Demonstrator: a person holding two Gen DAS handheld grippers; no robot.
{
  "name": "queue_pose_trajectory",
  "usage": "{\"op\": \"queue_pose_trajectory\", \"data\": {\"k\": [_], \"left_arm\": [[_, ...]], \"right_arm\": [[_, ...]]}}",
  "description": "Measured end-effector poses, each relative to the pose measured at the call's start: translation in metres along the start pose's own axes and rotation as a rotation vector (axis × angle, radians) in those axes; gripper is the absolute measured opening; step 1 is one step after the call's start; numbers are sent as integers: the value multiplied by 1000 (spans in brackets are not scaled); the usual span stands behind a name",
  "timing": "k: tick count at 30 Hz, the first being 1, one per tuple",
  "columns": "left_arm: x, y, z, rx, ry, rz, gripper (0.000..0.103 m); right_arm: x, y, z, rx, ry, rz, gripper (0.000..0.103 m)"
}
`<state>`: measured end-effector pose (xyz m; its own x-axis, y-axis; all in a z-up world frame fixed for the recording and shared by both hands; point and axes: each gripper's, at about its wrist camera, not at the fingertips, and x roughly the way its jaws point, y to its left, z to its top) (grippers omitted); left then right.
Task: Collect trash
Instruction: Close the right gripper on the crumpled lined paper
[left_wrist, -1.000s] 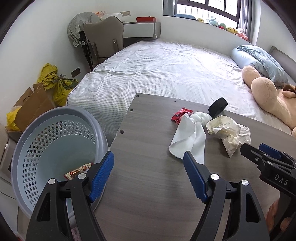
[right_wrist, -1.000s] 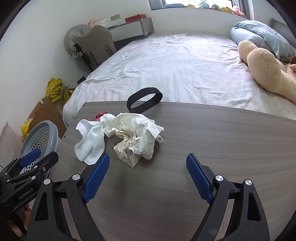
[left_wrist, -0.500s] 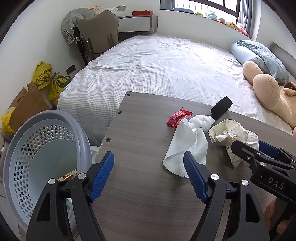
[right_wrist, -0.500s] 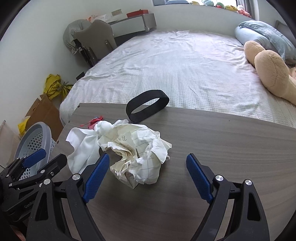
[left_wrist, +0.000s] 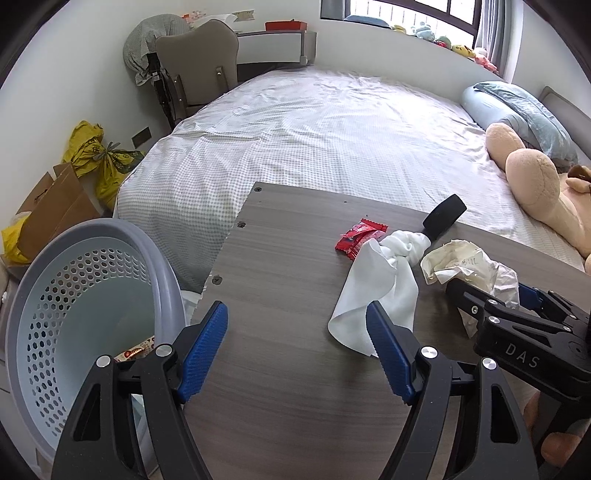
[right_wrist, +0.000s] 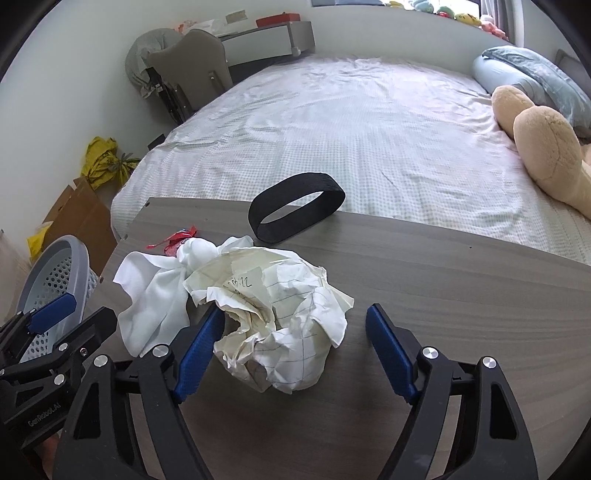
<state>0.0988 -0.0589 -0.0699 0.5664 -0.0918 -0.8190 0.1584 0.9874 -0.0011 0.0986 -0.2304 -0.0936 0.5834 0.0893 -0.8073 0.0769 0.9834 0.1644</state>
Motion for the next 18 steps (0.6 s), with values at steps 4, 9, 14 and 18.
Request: {"op": "queue_pose_trajectory", "data": {"k": [4,9,14,18], "left_arm": [[0,-3,0,2,0,-1,74],[-2,-7,-1,11,-3,-7,74],[-1,-15,-2,27,0,-20,74],[0,-23,0,39,-3,-37,74]], "right_arm": [[-1,2,0,-15,-4,-4,57],[-4,-3,1,0,-9,12,45],[-14,-11,0,28,-31,20,44],[-21,-22,-2,54,-46,17,44]]}}
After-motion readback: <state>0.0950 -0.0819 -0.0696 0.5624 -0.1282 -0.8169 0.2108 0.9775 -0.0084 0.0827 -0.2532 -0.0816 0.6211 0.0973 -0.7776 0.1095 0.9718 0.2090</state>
